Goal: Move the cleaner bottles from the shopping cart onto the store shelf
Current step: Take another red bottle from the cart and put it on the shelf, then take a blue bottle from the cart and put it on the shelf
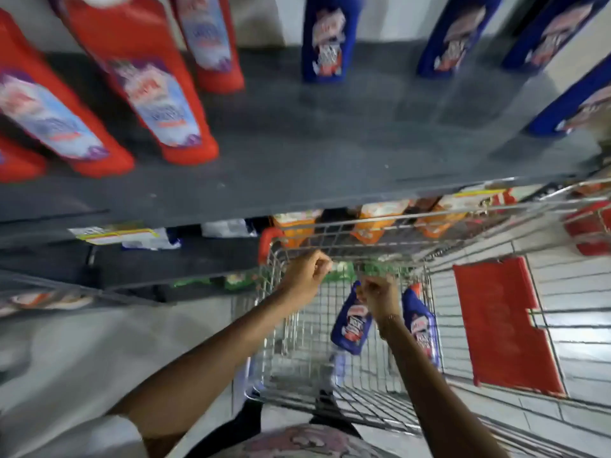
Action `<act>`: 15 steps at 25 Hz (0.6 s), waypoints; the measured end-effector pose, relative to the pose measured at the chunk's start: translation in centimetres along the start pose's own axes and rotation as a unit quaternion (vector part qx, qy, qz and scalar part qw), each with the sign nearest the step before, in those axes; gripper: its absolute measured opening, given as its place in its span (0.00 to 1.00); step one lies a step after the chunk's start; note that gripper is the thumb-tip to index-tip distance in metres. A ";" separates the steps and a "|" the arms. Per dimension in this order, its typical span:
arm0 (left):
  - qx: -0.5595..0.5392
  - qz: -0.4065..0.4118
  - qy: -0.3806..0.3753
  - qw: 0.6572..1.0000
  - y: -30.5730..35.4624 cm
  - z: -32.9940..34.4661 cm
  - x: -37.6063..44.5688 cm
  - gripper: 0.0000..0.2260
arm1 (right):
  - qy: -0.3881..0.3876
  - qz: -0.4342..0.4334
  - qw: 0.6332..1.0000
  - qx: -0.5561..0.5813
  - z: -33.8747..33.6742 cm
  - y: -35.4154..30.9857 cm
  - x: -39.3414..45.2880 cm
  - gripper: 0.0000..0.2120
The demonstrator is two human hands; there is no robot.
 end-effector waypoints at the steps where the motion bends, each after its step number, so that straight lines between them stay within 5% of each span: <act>1: 0.036 -0.049 -0.072 0.996 -1.6 2.4 0.6 0.08 | -0.033 0.059 0.998 -0.007 -0.2 2.7 1.3 0.12; 6: 0.039 -0.220 -0.228 0.948 -6.9 12.3 2.2 0.12 | -0.073 0.232 0.970 -0.002 -0.3 14.8 5.9 0.14; 9: 0.043 -0.270 -0.220 0.937 -8.8 16.1 3.7 0.07 | -0.127 0.271 0.952 0.065 0.9 18.4 6.3 0.10; 15: -0.042 -0.316 -0.162 0.934 -9.6 19.2 4.3 0.14 | -0.141 0.294 0.925 0.195 2.1 19.6 7.8 0.09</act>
Point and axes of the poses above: each hand's wrist, its own x-axis towards the middle knuckle, its own z-axis out of the palm, y = z × x, the point moved 1 cm from there along x, towards the middle knuckle, and after that the axes turned 5 degrees about -y, right-handed, at the moved point
